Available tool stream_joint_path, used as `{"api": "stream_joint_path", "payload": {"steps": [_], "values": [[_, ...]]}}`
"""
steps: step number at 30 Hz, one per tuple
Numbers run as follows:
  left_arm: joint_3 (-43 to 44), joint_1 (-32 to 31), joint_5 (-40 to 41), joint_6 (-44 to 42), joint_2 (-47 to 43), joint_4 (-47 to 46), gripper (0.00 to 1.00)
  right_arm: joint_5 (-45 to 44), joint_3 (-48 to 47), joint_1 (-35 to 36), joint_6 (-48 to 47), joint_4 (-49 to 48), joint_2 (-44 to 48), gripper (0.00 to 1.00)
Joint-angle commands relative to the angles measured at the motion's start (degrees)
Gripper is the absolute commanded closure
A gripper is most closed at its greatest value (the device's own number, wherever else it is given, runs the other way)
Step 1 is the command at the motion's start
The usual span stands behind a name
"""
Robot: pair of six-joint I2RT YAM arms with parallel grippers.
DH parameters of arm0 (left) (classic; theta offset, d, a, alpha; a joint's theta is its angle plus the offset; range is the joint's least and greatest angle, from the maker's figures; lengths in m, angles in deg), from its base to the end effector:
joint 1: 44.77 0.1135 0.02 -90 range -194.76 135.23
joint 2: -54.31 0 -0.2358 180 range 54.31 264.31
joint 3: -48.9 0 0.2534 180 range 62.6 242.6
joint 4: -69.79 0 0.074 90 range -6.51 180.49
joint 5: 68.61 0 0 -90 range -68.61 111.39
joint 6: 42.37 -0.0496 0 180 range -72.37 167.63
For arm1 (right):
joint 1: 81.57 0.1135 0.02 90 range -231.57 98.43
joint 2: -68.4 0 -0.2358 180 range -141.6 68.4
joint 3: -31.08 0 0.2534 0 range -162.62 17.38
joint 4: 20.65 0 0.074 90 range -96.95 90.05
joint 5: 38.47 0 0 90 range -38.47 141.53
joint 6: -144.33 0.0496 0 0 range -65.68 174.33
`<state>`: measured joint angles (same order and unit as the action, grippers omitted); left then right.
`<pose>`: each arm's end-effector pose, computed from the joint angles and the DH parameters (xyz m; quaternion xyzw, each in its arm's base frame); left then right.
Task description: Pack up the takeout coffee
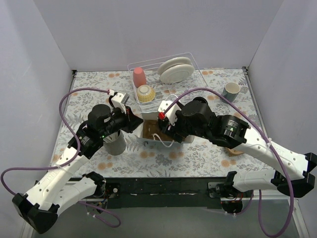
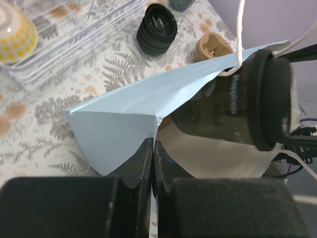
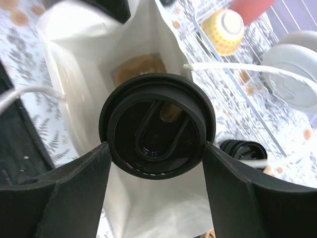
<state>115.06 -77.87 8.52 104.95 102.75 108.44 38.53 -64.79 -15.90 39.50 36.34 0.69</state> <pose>0.1776 -0.1290 0.3234 -0.1096 0.8137 -0.4648 0.3314 0.1178 0.2333 0.3923 -0.5087 0.6900 0.1290 0.4984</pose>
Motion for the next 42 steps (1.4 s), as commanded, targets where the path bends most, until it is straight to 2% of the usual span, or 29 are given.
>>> {"api": "stream_joint_path", "payload": {"steps": [1,6,10,11,14,16,17,23,28,39,42], "values": [[-1.93,0.23,-3.84,-5.2,0.77,-15.43,1.0,-5.81,2.8,0.34,-5.47,-4.18,0.9,0.46],[-3.33,0.23,-5.06,-8.71,1.74,-15.46,1.0,-6.86,8.6,0.25,-5.47,-4.53,2.48,0.47],[-4.74,0.23,-4.11,-7.84,-0.1,-13.27,0.98,-7.84,12.56,0.25,-5.91,-5.85,4.07,0.47],[-4.66,0.23,-3.49,-7.4,-0.37,-12.39,0.92,-7.66,12.74,0.25,-5.91,-5.76,4.07,0.47],[-2.99,0.23,-2.52,-6.7,-0.55,-7.65,0.63,-6.26,12.39,0.34,-4.95,-5.14,3.54,0.48],[-1.94,0.23,-2.34,-5.82,-0.72,-4.06,0.49,-5.55,12.65,0.34,-4.6,-5.41,3.37,0.48],[-1.67,0.23,-2.34,-5.73,-1.16,-3.07,0.48,-5.38,12.74,0.34,-4.25,-5.49,3.28,0.48],[-1.75,0.23,-1.46,-0.47,-4.67,2.99,0.43,-3.79,12.83,0.34,-3.1,-6.64,2.23,0.49],[-3.16,0.23,-1.9,2.79,-6.96,4.49,0.41,-3.26,13.18,0.34,-3.89,-7.6,1.43,0.49],[-4.3,0.23,-2.52,5.35,-3.89,3.79,0.5,-5.02,15.45,0.34,-8.98,-11.29,1.08,0.49],[-4.74,0.23,-2.69,5.35,-4.32,3.53,0.55,-6.25,16.16,0.34,-11.53,-13.31,0.99,0.49]]}}
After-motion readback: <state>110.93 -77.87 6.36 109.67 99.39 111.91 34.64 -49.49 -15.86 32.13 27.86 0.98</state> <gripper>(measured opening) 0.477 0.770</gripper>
